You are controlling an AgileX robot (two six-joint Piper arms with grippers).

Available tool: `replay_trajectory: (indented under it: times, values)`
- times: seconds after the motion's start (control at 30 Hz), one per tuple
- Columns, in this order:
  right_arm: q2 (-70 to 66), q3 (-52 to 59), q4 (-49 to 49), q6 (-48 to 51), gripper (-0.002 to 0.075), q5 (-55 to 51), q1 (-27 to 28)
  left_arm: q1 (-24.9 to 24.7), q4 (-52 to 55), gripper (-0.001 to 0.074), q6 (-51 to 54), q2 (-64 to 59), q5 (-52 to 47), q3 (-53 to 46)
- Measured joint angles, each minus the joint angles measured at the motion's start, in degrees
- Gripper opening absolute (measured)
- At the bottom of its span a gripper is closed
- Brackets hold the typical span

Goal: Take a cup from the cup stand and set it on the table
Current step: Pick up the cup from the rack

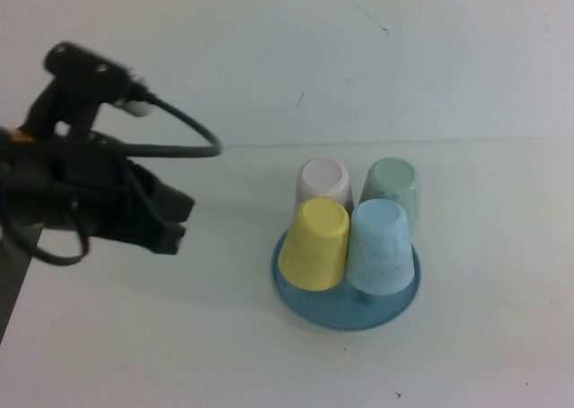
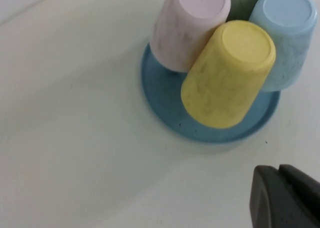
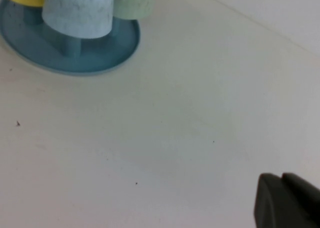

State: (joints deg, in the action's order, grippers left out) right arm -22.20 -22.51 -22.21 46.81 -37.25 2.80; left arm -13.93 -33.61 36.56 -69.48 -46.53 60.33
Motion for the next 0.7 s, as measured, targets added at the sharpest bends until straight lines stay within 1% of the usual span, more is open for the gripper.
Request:
replay_trajectory:
  times: [0.1,0.2,0.3,0.37,0.4,0.43,0.47,0.5,0.53,0.63,0.7]
  values:
    - [0.0,1.2,-1.4,0.1,-0.0003,1.3,0.0,-6.0,4.6,-0.0003,-3.2,-4.2,3.3,3.5]
    - [0.0,1.8,-2.5,0.1,-0.0003,2.1,0.0,-11.6,9.2,-0.0003,-6.2,-8.7,4.5,7.3]
    - [0.0,1.8,-2.7,0.1,-0.0003,2.4,0.0,-15.5,13.3,0.0001,-8.5,-12.3,3.9,11.0]
    - [0.0,1.8,-2.8,0.1,-0.0003,2.4,0.0,-17.8,16.1,0.0023,-10.8,-14.7,3.5,13.6]
    - [0.0,1.8,-2.8,0.1,-0.0003,2.4,0.0,-18.8,17.7,0.0048,-11.9,-16.0,3.2,15.0]
    - [0.0,1.8,-2.8,0.1,-0.0003,2.4,0.0,-19.9,19.1,0.0094,-13.3,-17.6,2.6,16.6]
    - [0.0,1.8,-3.0,0.1,-0.0003,2.4,0.0,-20.6,19.9,0.0124,-14.4,-18.6,2.0,17.6]
    - [0.0,1.8,-3.0,0.1,-0.0003,2.4,0.0,-21.4,21.0,0.0195,-15.8,-19.7,1.2,18.7]
    - [0.0,1.8,-3.0,0.1,-0.0003,2.4,0.0,-21.8,21.5,0.0249,-17.3,-20.8,0.4,19.8]
    - [0.0,1.8,-3.1,0.1,-0.0003,2.4,0.0,-22.2,22.6,0.0454,-19.6,-23.8,-1.8,22.5]
    - [0.0,1.8,-3.4,0.1,-0.0003,2.4,0.0,-22.3,22.8,0.0543,-20.2,-25.7,-3.0,24.0]
